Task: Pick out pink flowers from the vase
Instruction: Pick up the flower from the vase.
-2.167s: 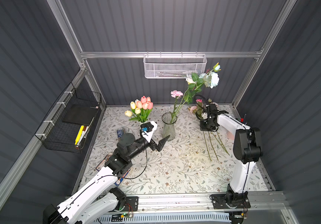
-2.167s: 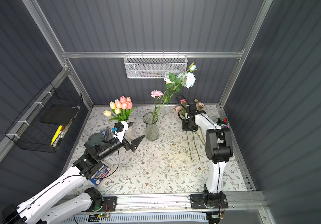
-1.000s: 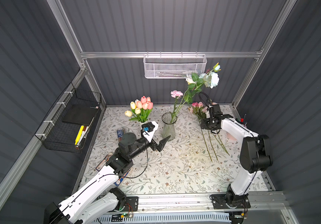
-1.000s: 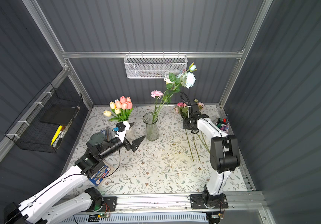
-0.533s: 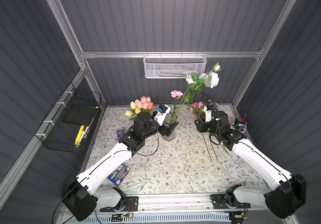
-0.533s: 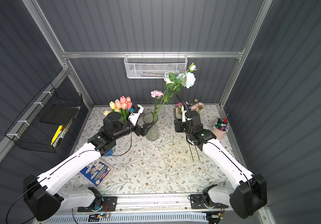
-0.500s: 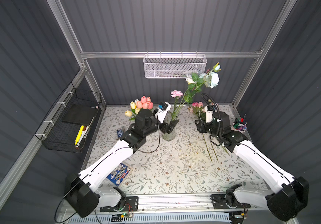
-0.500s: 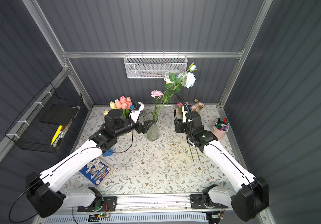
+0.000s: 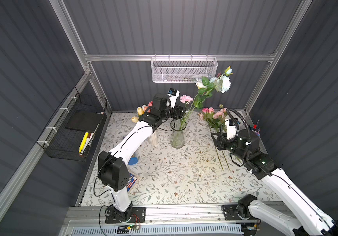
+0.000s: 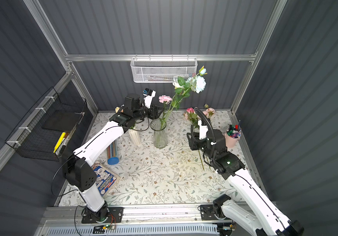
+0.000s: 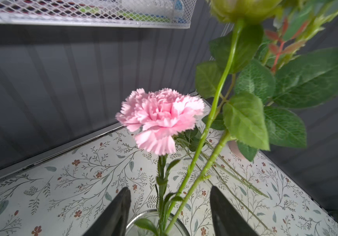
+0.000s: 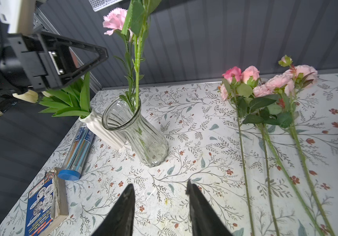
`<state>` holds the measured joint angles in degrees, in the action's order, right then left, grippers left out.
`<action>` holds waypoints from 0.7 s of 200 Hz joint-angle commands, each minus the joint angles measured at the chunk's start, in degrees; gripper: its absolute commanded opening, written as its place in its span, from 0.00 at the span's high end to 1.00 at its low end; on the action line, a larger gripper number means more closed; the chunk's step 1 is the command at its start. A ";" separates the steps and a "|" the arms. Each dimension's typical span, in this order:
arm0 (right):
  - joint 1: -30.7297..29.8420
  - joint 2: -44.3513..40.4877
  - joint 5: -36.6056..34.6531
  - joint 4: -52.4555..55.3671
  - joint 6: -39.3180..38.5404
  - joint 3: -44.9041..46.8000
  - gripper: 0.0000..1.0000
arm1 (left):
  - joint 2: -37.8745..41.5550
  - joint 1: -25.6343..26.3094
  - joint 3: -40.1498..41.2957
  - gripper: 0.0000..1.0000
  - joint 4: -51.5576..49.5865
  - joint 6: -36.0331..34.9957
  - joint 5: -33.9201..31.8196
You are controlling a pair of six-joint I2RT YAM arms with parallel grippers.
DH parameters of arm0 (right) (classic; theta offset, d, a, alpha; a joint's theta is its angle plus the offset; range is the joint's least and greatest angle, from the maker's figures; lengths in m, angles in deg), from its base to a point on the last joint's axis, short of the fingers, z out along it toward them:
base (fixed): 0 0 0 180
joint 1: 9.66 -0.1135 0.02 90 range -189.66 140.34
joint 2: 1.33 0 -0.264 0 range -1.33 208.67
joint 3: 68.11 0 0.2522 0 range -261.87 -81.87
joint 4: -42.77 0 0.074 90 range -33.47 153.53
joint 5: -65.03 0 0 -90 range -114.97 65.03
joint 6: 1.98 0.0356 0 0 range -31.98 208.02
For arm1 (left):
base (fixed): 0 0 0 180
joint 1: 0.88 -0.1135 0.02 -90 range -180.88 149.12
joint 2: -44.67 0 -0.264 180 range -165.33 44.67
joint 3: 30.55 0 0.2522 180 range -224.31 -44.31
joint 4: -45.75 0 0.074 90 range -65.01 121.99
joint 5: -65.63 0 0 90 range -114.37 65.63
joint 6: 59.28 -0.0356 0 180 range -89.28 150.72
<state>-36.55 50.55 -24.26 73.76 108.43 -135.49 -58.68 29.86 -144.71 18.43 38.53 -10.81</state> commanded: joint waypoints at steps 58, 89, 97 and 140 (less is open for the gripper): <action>-0.22 1.62 1.94 -1.79 0.07 0.63 0.56 | -4.82 0.03 -2.62 0.48 -2.96 -0.96 -0.11; -0.35 1.92 2.82 -2.16 0.79 0.72 0.56 | -6.05 0.02 -2.93 0.59 -2.93 -1.63 -0.44; -0.34 1.83 2.57 -1.98 0.38 0.72 0.56 | -6.46 0.07 -3.11 0.62 -3.16 -1.96 -0.71; -0.32 0.77 1.84 -1.49 -0.25 1.16 0.56 | -7.67 0.03 -3.05 0.71 -2.44 -2.72 -1.08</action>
<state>-36.62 52.23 -22.34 73.00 108.47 -135.14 -65.13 29.86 -146.44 16.46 36.96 -11.47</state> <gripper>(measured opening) 0.441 0.305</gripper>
